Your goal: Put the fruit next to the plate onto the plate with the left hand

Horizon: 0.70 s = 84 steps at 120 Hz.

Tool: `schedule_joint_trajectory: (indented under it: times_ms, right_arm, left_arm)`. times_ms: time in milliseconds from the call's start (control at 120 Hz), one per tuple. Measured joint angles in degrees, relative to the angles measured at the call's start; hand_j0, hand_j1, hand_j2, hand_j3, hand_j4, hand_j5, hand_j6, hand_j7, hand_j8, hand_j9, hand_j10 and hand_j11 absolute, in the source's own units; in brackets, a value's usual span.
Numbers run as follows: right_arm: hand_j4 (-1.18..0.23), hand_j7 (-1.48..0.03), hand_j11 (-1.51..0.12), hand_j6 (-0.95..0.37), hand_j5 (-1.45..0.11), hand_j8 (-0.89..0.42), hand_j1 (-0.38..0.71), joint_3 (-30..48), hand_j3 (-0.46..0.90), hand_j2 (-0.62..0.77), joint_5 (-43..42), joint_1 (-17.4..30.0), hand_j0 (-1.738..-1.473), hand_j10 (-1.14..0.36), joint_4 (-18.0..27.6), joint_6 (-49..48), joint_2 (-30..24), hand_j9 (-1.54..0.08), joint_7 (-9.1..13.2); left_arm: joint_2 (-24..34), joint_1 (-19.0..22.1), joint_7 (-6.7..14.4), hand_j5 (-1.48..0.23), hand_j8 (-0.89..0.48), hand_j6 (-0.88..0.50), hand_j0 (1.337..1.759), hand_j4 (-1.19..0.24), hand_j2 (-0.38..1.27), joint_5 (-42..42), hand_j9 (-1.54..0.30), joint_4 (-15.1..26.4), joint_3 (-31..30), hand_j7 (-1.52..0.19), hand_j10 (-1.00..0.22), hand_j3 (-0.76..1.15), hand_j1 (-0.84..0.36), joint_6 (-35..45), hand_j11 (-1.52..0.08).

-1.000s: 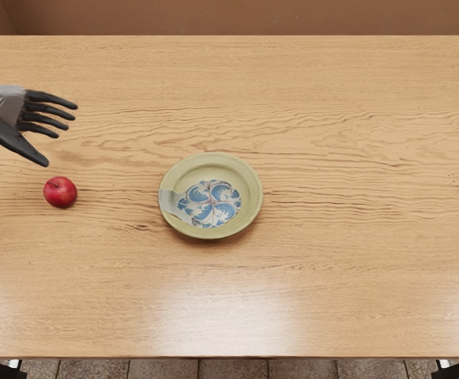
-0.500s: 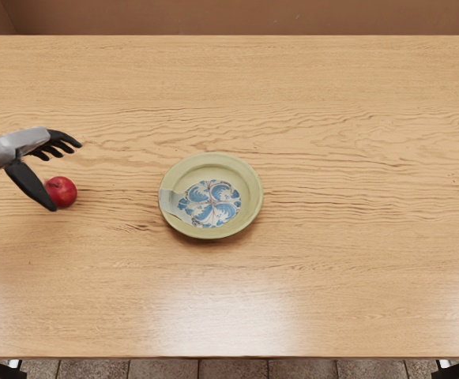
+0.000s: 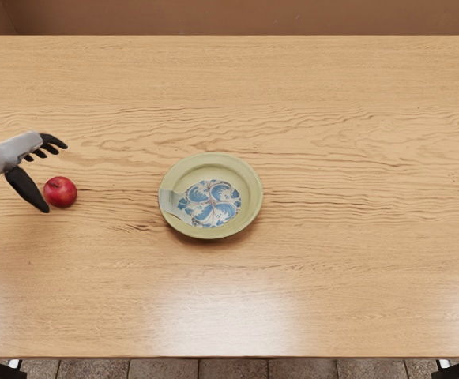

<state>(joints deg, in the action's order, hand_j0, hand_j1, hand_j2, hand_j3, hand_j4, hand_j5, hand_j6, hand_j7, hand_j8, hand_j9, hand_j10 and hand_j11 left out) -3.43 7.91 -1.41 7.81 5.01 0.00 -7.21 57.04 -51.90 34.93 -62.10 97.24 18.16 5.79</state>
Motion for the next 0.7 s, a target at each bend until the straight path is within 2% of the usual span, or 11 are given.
schedule_joint_trajectory:
  times_ms: [133, 242, 533, 700]
  right_arm:
    - [-0.04, -0.05, -0.05, -0.04, -0.05, -0.04, -0.31, 0.0, 0.0, -0.01, 0.0, 0.0, -1.658, -0.03, 0.01, 0.0, 0.0, -0.05, 0.0]
    - [-0.04, -0.05, -0.05, -0.04, -0.05, -0.04, -0.31, 0.0, 0.0, -0.01, 0.0, 0.0, -1.658, -0.03, 0.01, 0.0, 0.0, -0.05, 0.0]
    - [-0.04, -0.05, -0.05, -0.04, -0.05, -0.04, -0.31, 0.0, 0.0, -0.01, 0.0, -0.3, -1.658, -0.03, 0.02, 0.0, 0.0, -0.05, 0.0]
    - [-0.04, -0.05, -0.05, -0.04, -0.05, -0.04, -0.31, 0.0, 0.0, -0.01, 0.0, -0.34, -1.658, -0.03, 0.01, 0.0, 0.0, -0.05, 0.0]
  left_arm:
    - [-2.2, -0.93, 0.05, -0.33, -0.26, -0.26, 1.658, -0.26, 0.06, -0.08, -0.33, -0.98, -1.31, -0.33, -0.26, 0.0, 0.05, 0.16, -0.33]
    - [-2.11, -6.75, 0.06, -0.33, -0.26, -0.26, 1.658, -0.26, 0.06, -0.02, -0.33, -1.89, -6.23, -0.33, -0.26, 0.0, 0.05, 0.18, -0.33]
    - [-2.84, -10.83, 0.07, -0.33, -0.26, -0.26, 1.658, -0.26, 0.06, 0.03, -0.33, -3.95, -16.23, -0.33, -0.26, 0.0, 0.05, 0.0, -0.33]
    - [-5.77, -12.22, 0.07, -0.33, -0.26, -0.26, 1.658, -0.26, 0.06, 0.06, -0.33, -5.92, -18.55, -0.33, -0.26, 0.0, 0.05, -0.06, -0.33]
